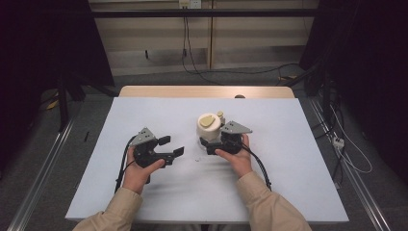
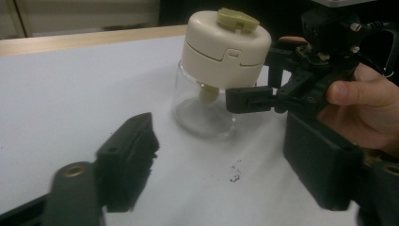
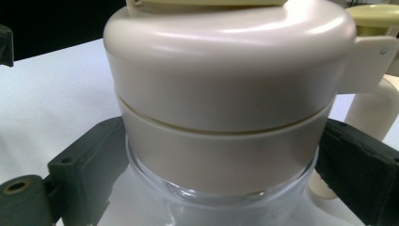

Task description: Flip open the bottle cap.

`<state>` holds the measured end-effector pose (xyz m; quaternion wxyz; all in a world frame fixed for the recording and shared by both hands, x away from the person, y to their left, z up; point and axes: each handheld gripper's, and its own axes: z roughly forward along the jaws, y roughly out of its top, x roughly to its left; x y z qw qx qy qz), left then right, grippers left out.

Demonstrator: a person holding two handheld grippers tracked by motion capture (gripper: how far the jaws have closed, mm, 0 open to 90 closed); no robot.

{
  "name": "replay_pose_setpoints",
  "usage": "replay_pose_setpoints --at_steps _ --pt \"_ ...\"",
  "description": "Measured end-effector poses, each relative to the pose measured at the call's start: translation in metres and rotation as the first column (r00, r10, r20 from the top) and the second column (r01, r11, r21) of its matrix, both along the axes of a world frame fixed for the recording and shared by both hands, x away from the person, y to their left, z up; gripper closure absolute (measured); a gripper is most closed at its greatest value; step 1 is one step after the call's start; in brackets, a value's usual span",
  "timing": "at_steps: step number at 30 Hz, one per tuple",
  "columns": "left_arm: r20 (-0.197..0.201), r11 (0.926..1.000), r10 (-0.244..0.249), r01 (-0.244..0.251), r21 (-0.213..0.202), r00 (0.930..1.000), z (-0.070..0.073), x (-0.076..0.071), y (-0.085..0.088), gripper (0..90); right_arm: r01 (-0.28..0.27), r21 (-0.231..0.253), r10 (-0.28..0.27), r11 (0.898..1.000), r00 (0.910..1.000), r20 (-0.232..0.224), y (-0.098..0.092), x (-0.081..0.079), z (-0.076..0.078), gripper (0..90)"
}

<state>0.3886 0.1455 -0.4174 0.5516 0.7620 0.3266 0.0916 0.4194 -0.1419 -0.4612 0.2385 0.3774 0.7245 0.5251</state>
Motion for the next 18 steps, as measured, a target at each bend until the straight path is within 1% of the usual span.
replay_pose_setpoints --at_steps 1,3,4,5,6,7,8,12,13,16,17,18 --pt "-0.009 1.0 0.006 -0.006 0.003 0.9999 0.0 0.001 -0.001 29.8 0.0 0.0 0.0 1.0 1.0 0.001 0.0 0.0 0.0 5.6" --pt "-0.023 1.0 0.004 -0.004 0.008 0.9997 0.0 0.004 -0.003 38.0 0.0 -0.002 0.0 1.0 1.0 0.002 0.0 0.0 0.0 5.7" --pt "-0.027 0.9999 0.005 -0.005 0.017 0.9996 0.0 0.005 -0.004 40.1 0.0 -0.002 0.0 1.0 1.0 0.001 0.0 0.0 0.0 5.7" --pt "-0.032 0.9993 0.008 -0.007 0.036 0.9995 0.001 0.007 -0.005 43.4 0.0 -0.001 0.0 1.0 1.0 0.001 0.0 0.0 0.0 5.7" --pt "-0.041 0.9993 0.007 -0.005 0.037 0.9991 0.001 0.008 -0.006 48.3 0.001 -0.002 -0.001 1.0 1.0 0.0 0.0 0.0 0.0 5.7" --pt "-0.052 0.9995 0.006 -0.004 0.03 0.9986 0.001 0.009 -0.007 52.2 0.001 -0.002 -0.001 1.0 1.0 0.001 0.0 0.0 0.0 5.7" --pt "-0.06 0.9995 0.005 -0.003 0.031 0.9982 0.002 0.011 -0.009 54.6 0.0 0.0 0.0 1.0 1.0 0.0 0.0 0.0 0.0 5.7" --pt "-0.071 0.9994 -0.01 0.012 0.031 0.9974 0.006 0.015 -0.015 64.4 0.0 -0.001 0.0 1.0 1.0 0.0 -0.001 0.0 0.0 5.8" --pt "-0.065 0.9992 -0.011 0.014 0.037 0.9978 0.007 0.016 -0.017 66.5 -0.001 -0.002 0.001 1.0 1.0 0.0 -0.001 0.0 0.0 5.7" --pt "-0.067 0.9989 -0.019 0.021 0.043 0.9976 0.01 0.018 -0.023 73.3 0.0 -0.001 0.0 1.0 1.0 0.0 -0.001 0.0 0.0 5.8" --pt "-0.071 0.999 -0.022 0.025 0.038 0.9973 0.011 0.019 -0.025 75.2 0.001 -0.002 -0.001 1.0 1.0 0.001 0.0 -0.001 0.0 5.8" --pt "-0.077 0.9986 -0.027 0.03 0.043 0.9967 0.012 0.02 -0.027 76.6 0.001 -0.002 -0.001 1.0 1.0 0.0 0.0 -0.001 0.001 5.8"
